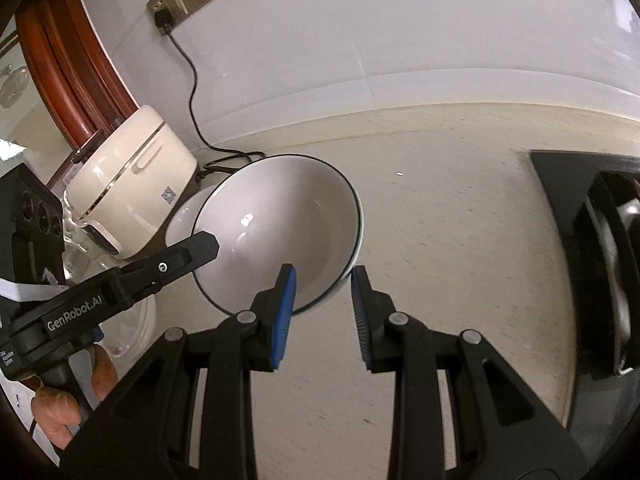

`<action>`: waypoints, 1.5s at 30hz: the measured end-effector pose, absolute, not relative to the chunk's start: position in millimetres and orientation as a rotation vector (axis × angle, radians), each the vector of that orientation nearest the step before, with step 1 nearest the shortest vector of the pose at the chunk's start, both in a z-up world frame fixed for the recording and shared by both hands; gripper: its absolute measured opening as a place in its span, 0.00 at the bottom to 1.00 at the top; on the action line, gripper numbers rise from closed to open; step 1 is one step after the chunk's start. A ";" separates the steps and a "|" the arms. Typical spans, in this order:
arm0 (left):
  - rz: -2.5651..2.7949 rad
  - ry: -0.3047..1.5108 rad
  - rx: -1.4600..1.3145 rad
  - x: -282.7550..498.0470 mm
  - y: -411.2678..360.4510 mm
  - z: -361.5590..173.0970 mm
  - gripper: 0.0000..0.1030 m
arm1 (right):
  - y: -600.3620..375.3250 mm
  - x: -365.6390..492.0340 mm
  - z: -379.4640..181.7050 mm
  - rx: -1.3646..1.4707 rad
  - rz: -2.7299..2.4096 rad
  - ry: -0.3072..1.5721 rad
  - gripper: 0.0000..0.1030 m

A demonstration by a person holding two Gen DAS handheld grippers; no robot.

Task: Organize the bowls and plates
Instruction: 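Carry the black-rimmed bowl with both grippers onto the red-rimmed bowl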

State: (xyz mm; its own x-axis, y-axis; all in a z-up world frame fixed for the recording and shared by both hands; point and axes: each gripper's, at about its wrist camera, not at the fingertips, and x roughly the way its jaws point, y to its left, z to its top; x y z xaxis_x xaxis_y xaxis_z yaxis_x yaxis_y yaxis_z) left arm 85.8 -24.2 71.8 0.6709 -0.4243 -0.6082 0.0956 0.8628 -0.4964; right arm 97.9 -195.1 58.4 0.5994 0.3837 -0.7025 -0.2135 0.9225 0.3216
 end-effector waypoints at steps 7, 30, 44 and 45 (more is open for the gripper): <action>-0.270 0.743 -0.465 94.5 12.2 74.3 0.20 | -159.5 118.9 60.3 0.211 0.389 0.843 0.31; -0.259 0.751 -0.434 137.5 57.4 57.9 0.00 | -96.3 189.4 7.4 0.245 0.438 0.918 0.18; -0.189 0.889 -0.258 201.2 28.5 70.5 0.47 | -108.9 204.4 -10.1 0.339 0.465 0.945 0.19; -0.202 0.941 -0.224 217.5 26.4 65.6 0.49 | -111.8 207.1 -12.2 0.367 0.470 0.949 0.21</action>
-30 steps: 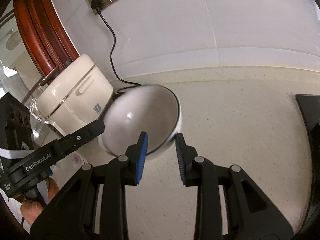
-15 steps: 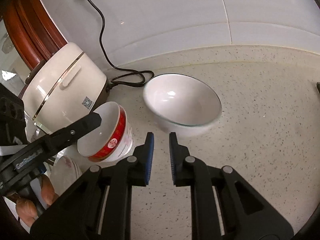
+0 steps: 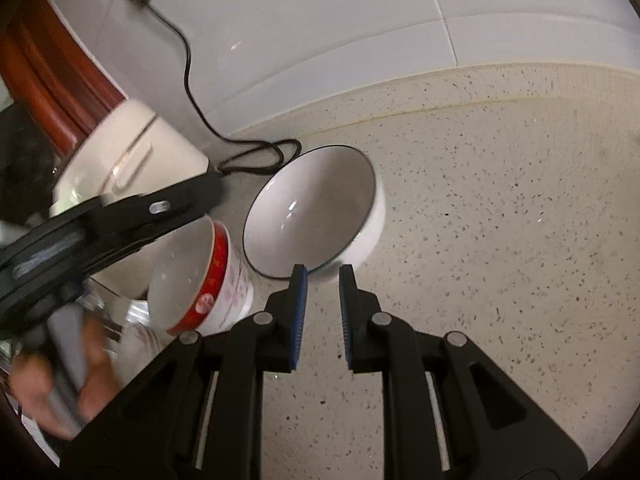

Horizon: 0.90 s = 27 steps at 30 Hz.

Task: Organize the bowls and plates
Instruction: 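Carry the black-rimmed bowl with both grippers onto the red-rimmed bowl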

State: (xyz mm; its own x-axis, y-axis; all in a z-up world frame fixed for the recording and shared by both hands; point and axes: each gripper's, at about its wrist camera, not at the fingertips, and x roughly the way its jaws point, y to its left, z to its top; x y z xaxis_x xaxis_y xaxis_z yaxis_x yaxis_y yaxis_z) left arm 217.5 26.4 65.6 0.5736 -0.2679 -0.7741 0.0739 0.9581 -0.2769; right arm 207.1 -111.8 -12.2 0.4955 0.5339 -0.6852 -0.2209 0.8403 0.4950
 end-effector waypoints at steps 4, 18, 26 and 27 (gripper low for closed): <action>-0.206 1.059 -0.126 248.4 19.3 47.7 0.49 | -129.3 214.8 -16.9 0.504 0.488 0.929 0.55; -0.210 1.150 -0.004 258.4 -4.4 19.7 0.19 | -129.6 234.5 -42.1 0.514 0.410 0.955 0.48; -0.206 1.069 -0.046 234.6 -4.2 23.0 0.07 | -145.1 227.2 -40.4 0.504 0.350 0.970 0.35; -0.206 1.056 -0.057 230.8 -3.2 24.0 0.07 | -145.7 226.5 -38.4 0.502 0.348 0.963 0.35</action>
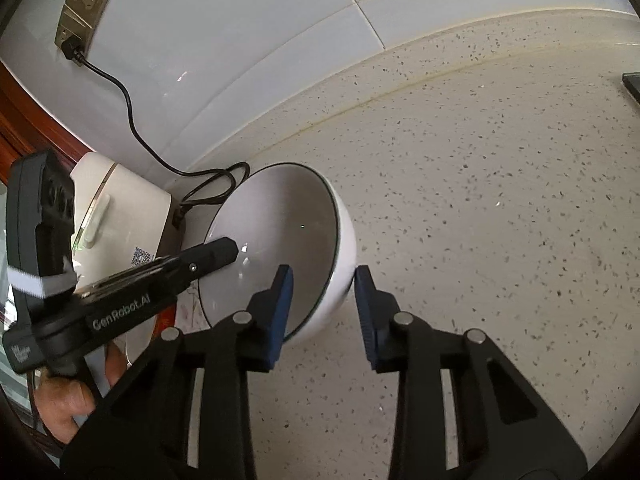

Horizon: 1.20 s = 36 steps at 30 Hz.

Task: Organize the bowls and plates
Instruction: 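Carry the black-rimmed bowl with both grippers onto the red-rimmed bowl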

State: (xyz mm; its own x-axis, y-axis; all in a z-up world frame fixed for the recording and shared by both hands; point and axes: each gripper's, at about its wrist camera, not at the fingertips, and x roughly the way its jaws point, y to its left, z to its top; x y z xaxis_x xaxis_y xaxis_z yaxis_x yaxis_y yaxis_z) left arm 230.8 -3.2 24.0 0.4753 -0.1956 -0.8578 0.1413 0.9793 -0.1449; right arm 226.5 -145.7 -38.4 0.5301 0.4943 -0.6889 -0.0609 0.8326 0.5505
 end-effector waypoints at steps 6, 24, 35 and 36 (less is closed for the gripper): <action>-0.207 0.964 -0.135 207.9 9.7 46.4 0.07 | -149.0 213.0 -12.0 0.487 0.379 0.876 0.35; 0.060 0.675 -0.186 104.2 78.5 97.1 0.07 | -64.8 180.3 29.5 0.307 0.638 0.732 0.35; 0.101 0.693 -0.215 110.0 94.8 74.0 0.06 | -37.0 189.0 18.4 0.236 0.644 0.772 0.35; 0.103 0.694 -0.218 110.0 96.1 73.4 0.06 | -33.6 187.0 19.9 0.224 0.643 0.773 0.35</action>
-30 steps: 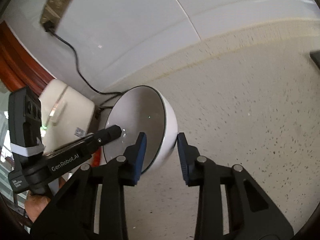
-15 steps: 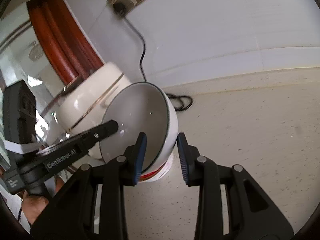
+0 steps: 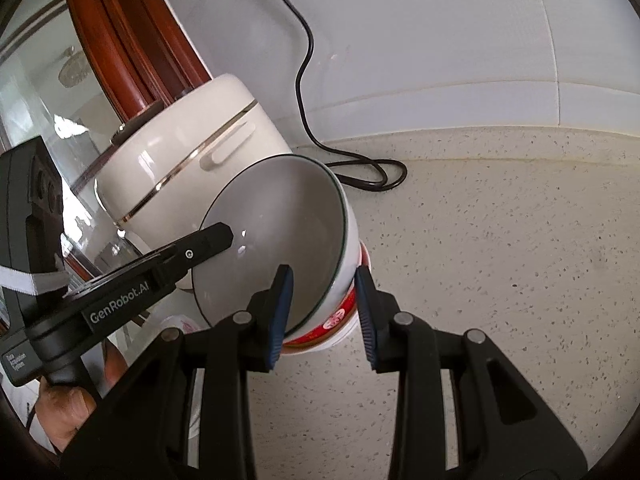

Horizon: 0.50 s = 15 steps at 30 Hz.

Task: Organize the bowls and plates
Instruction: 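Carry the black-rimmed bowl with both grippers onto the red-rimmed bowl, then open both grippers to release the black-rimmed bowl on the bowls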

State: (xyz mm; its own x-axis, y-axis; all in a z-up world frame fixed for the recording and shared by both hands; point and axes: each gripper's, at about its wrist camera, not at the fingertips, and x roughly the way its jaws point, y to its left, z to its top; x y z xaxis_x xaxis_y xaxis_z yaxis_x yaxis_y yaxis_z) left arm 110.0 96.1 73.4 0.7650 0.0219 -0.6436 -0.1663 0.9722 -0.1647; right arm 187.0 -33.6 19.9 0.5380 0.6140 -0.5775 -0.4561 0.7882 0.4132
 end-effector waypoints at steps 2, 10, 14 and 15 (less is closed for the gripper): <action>0.107 0.699 -0.224 114.4 100.5 69.5 0.07 | -28.2 185.8 19.0 0.199 0.639 0.774 0.35; 0.099 0.749 -0.261 113.6 106.7 58.8 0.06 | -21.5 184.1 16.4 0.128 0.615 0.773 0.34; 0.097 0.755 -0.264 112.2 107.4 57.0 0.06 | -18.5 181.7 17.5 0.090 0.598 0.764 0.35; 0.097 0.755 -0.264 111.7 107.3 57.2 0.06 | -17.8 181.0 17.5 0.083 0.597 0.761 0.37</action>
State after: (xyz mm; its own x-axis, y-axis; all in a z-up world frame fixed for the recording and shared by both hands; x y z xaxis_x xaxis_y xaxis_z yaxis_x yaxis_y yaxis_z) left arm 111.7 107.3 57.2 0.7259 -0.0076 -0.6878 -0.1810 0.9626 -0.2017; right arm 181.0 -17.8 17.5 0.5677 0.5370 -0.6239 -0.4784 0.8320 0.2809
